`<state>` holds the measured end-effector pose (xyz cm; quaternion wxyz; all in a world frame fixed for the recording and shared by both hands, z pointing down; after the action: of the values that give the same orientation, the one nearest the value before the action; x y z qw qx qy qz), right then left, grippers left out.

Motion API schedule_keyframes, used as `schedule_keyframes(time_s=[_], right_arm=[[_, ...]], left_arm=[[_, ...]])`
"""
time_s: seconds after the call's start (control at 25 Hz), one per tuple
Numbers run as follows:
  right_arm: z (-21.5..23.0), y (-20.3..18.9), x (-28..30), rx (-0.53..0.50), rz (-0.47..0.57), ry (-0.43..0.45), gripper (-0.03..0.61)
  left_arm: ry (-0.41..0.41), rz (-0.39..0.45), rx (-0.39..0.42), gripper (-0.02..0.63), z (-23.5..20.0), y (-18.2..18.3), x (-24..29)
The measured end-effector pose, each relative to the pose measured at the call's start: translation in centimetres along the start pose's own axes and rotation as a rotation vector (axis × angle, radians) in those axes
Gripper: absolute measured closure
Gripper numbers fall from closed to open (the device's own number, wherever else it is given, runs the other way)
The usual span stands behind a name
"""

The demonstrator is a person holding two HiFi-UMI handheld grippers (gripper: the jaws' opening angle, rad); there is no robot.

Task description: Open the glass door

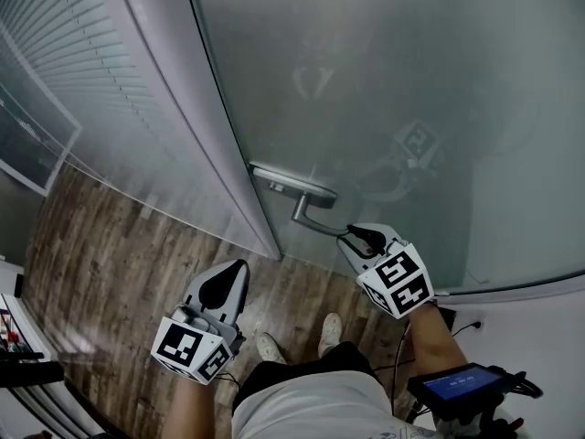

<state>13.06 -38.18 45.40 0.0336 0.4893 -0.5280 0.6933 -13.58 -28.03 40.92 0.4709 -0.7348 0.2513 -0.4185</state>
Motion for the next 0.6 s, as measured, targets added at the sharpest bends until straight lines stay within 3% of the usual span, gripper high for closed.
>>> schedule_keyframes(time_s=[0.6], right_arm=[[0.4, -0.8, 2.9, 0.058, -0.008, 0.002, 0.472]], left_arm=[[-0.022, 0.013, 0.017, 0.620, 0.2, 1.0, 0.9]])
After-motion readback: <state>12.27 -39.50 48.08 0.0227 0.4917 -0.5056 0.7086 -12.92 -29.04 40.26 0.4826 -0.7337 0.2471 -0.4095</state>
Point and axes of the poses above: the fingertips, and each gripper's own axes: x forward along the fingers, z to its right, y out of its top, the point moved 9 cm from there along -x, backward along the fingers, and after that the axes turned 10 degrees about -z, right-handed, at the moved point
